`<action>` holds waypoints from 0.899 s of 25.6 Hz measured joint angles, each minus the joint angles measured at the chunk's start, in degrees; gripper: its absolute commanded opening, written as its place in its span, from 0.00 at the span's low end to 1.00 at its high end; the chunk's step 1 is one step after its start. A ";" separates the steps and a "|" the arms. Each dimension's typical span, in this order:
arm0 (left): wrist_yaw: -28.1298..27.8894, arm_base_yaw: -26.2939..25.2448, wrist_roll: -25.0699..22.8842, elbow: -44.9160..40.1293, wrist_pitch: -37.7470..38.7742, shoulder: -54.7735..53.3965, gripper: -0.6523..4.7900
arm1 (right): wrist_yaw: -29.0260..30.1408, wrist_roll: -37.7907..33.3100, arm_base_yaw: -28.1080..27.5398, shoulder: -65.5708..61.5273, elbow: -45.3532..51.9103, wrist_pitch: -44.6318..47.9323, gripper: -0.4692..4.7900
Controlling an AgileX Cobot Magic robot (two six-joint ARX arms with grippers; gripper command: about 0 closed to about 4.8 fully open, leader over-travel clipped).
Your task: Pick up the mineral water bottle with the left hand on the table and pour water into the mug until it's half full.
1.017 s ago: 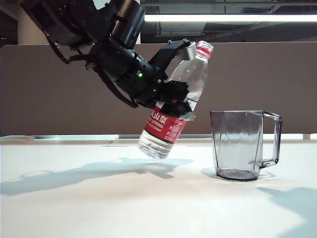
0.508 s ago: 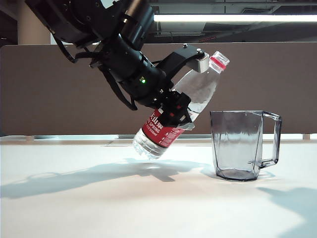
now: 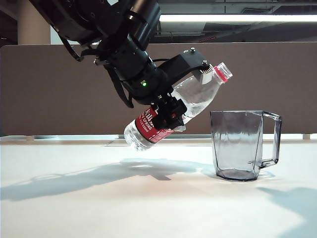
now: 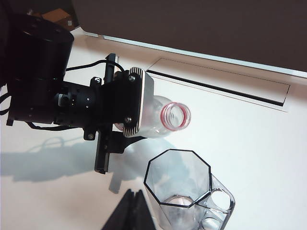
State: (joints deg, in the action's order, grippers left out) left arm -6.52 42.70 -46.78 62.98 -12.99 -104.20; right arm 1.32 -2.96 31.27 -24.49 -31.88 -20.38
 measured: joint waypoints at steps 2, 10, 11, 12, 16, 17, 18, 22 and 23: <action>-1.09 0.44 -1.62 0.00 0.00 0.00 0.58 | 0.00 0.00 0.00 0.00 0.00 0.00 0.09; -6.23 2.05 -6.34 0.04 -1.86 0.00 0.58 | 0.00 -0.02 -0.02 0.00 0.00 0.00 0.09; -6.49 2.05 -7.45 0.04 -2.27 0.00 0.58 | 0.02 0.00 -0.02 0.00 0.00 0.00 0.09; -7.06 2.05 -8.13 0.04 -2.62 0.00 0.58 | 0.00 0.00 -0.02 0.00 0.00 0.00 0.09; -7.48 2.03 -11.26 0.04 -3.06 0.00 0.58 | 0.00 -0.02 -0.02 0.00 0.00 0.00 0.09; -7.50 2.03 -13.07 0.04 -3.06 0.00 0.58 | 0.00 0.00 -0.02 0.00 0.00 0.00 0.09; -7.54 2.03 -14.27 0.04 -3.06 0.00 0.58 | 0.00 0.00 -0.02 0.00 0.00 -0.02 0.09; -7.61 2.03 -16.33 0.04 -3.06 0.00 0.58 | 0.00 0.00 -0.02 0.00 0.00 -0.11 0.09; -7.85 2.03 -16.85 0.04 -3.06 0.00 0.58 | 0.02 0.00 -0.02 0.00 0.00 -0.13 0.09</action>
State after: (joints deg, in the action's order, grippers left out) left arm -14.37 44.73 -63.64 63.02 -16.05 -104.20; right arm 1.34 -2.96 31.24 -24.49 -31.88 -20.51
